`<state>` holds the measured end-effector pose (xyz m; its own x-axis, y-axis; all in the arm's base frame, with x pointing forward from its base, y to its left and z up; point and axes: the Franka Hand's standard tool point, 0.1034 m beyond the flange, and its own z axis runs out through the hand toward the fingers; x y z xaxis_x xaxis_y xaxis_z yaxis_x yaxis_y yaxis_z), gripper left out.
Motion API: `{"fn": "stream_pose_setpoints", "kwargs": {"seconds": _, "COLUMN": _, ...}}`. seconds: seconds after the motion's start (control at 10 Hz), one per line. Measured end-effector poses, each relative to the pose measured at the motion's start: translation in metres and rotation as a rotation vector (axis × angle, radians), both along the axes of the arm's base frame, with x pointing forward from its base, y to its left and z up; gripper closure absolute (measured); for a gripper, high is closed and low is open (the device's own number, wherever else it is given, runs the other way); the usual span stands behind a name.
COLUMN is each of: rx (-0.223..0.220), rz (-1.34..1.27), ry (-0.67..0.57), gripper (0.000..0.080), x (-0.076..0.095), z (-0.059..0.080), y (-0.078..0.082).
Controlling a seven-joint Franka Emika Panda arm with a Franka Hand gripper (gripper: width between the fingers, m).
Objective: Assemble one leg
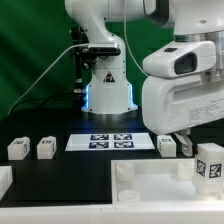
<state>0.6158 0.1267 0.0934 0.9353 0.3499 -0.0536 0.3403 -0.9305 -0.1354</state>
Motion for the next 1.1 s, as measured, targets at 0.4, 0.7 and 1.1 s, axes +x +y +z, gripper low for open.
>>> {"fn": "stream_pose_setpoints", "kwargs": {"seconds": 0.4, "rx": 0.000, "rz": -0.005, "ry": -0.006, "gripper": 0.0151, "x": 0.003, "z": -0.002, "y": -0.002}}
{"fn": "stream_pose_setpoints", "kwargs": {"seconds": 0.7, "rx": -0.018, "rz": -0.082, "ry": -0.014, "gripper": 0.0151, "x": 0.010, "z": -0.008, "y": -0.007}}
{"fn": "stream_pose_setpoints", "kwargs": {"seconds": 1.1, "rx": -0.008, "rz": -0.113, "ry": -0.059, "gripper": 0.0151, "x": 0.012, "z": -0.013, "y": -0.005}}
